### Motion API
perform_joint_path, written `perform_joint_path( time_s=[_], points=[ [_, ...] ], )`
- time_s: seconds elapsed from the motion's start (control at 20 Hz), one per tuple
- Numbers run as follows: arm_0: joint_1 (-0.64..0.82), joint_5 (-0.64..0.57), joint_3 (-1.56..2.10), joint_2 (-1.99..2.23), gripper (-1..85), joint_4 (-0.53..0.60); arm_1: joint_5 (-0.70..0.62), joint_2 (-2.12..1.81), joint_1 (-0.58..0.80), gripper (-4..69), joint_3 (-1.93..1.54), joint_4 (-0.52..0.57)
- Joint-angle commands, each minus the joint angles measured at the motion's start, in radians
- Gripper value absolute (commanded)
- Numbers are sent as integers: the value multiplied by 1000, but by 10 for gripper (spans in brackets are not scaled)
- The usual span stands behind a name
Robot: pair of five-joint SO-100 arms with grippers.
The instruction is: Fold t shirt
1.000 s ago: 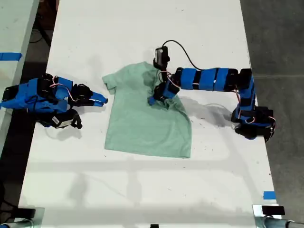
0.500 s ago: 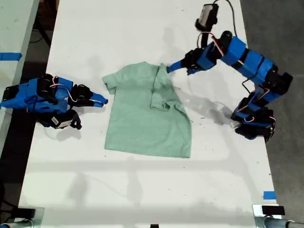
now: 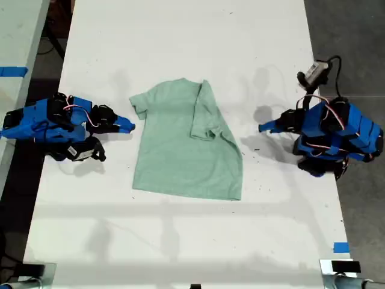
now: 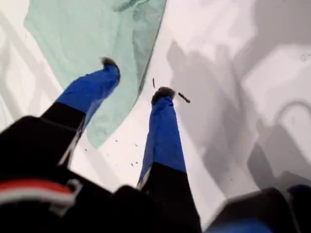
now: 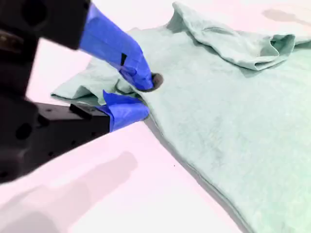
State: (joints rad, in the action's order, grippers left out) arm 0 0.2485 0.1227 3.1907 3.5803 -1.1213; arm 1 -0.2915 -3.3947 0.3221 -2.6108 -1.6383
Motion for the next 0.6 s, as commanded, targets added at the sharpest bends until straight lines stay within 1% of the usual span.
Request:
perform_joint_path(
  time_s=[0.0,0.15,0.3,0.45,0.5,0.55],
  points=[
    [-89,-6,12,5,17,15,17,-58,-64,50,-81,29],
    [-77,-6,12,5,22,15,-2,-100,-72,46,-156,66],
    [2,-6,11,5,7,15,35,-101,-137,24,-288,173],
    [49,-6,11,5,0,15,86,-103,-132,20,-420,199],
    [52,-6,11,5,-1,15,48,-101,-123,19,-462,236],
    [54,-6,11,5,-1,15,37,-103,-121,17,-466,239]
  ],
)
